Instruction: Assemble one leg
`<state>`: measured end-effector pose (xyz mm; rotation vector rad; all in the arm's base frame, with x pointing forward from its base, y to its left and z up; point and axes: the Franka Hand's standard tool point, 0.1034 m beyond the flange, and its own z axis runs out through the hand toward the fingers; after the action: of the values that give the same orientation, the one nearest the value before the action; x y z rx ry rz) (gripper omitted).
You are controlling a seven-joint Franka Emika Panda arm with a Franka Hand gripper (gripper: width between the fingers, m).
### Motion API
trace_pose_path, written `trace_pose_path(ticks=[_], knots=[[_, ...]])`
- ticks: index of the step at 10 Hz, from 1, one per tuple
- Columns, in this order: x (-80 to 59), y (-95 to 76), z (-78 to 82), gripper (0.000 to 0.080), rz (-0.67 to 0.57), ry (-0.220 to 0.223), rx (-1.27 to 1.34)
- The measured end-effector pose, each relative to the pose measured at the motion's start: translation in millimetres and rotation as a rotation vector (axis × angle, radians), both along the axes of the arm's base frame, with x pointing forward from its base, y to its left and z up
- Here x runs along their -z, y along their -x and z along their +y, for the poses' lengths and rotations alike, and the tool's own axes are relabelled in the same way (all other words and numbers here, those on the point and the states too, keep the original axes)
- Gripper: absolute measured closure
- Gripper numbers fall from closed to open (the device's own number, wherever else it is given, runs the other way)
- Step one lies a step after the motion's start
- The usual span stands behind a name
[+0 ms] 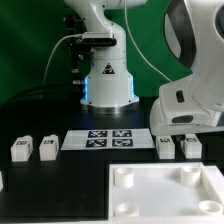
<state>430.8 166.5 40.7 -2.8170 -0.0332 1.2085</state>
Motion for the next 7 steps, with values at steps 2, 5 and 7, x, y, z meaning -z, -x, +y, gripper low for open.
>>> trace_pose_path(ticks=[2, 5, 7], knots=[[2.1, -2.1, 0.8, 0.0151, -0.008, -0.002, 0.002], [9.3, 10.3, 3.6, 0.0151, 0.009, 0.006, -0.004], [17.2, 18.9, 6.4, 0.0151, 0.01, 0.006, -0.013]])
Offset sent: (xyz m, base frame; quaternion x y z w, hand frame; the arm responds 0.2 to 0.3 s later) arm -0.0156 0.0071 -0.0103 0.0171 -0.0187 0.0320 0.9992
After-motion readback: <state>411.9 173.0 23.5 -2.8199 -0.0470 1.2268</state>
